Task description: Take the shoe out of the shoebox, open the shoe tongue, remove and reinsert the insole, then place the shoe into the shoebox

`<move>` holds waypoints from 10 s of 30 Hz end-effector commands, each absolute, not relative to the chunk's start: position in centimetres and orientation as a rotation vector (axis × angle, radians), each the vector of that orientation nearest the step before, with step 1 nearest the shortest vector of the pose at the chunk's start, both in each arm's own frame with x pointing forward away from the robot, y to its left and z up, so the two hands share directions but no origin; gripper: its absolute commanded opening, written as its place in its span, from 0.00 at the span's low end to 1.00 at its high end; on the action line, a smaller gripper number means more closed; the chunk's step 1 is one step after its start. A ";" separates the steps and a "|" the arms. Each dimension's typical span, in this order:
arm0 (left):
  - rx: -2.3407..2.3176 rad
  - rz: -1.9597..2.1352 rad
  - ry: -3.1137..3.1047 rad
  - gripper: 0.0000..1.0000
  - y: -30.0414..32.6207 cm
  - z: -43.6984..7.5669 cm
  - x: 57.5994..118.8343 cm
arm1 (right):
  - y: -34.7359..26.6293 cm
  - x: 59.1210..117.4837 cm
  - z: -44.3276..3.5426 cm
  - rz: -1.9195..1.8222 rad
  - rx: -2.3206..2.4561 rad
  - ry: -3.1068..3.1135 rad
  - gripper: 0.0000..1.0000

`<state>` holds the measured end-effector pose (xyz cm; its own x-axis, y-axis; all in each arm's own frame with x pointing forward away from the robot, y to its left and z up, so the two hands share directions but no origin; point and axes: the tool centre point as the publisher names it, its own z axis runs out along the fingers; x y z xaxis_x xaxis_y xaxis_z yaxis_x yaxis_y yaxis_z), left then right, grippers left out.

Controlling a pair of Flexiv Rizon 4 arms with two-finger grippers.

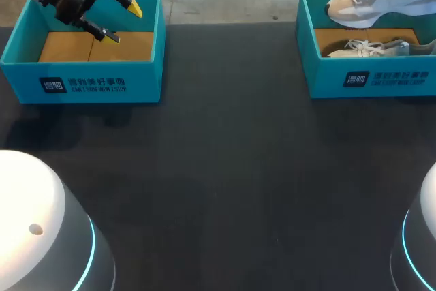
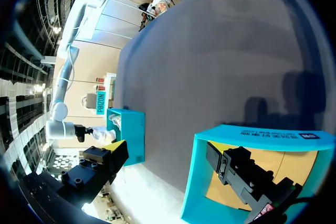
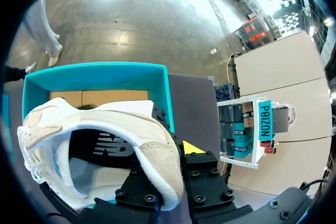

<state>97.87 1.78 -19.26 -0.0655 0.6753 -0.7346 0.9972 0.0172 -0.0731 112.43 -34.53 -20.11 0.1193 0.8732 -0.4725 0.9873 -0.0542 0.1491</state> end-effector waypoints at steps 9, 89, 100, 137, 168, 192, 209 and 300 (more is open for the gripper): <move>1.709 -0.824 1.794 1.00 1.8 -19.2 97.9 | -34.6 114.9 -21.4 -0.344 2.012 1.824 0.00; 1.709 -0.824 1.794 1.00 1.8 -19.2 97.9 | -34.2 115.6 -30.8 -0.381 2.117 1.826 0.00; 1.709 -0.824 1.794 1.00 1.8 -19.2 97.9 | -34.6 115.9 -31.9 -0.405 2.136 1.825 0.00; 1.709 -0.824 1.794 1.00 1.8 -19.2 97.9 | -34.8 116.4 -35.0 -0.366 2.095 1.811 0.00; 1.709 -0.824 1.794 1.00 1.8 -19.2 97.9 | -34.9 115.8 -33.1 -0.346 2.091 1.773 0.47; 1.709 -0.824 1.794 1.00 1.8 -19.2 97.9 | -31.7 113.8 -28.6 -0.208 1.991 1.917 0.49; 1.709 -0.824 1.794 1.00 1.8 -19.2 97.9 | -28.4 110.0 -25.0 -0.148 1.839 2.097 0.62; -2.550 -0.384 2.032 1.00 2.8 -19.1 91.7 | -24.8 98.7 -23.0 -0.024 2.017 2.105 0.82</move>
<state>91.06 2.60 -18.66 -0.2530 -0.9611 0.1112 -0.9393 0.2164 -0.2661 100.13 -24.46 -22.74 -0.0250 0.9827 -0.1833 0.9934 0.0449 0.1053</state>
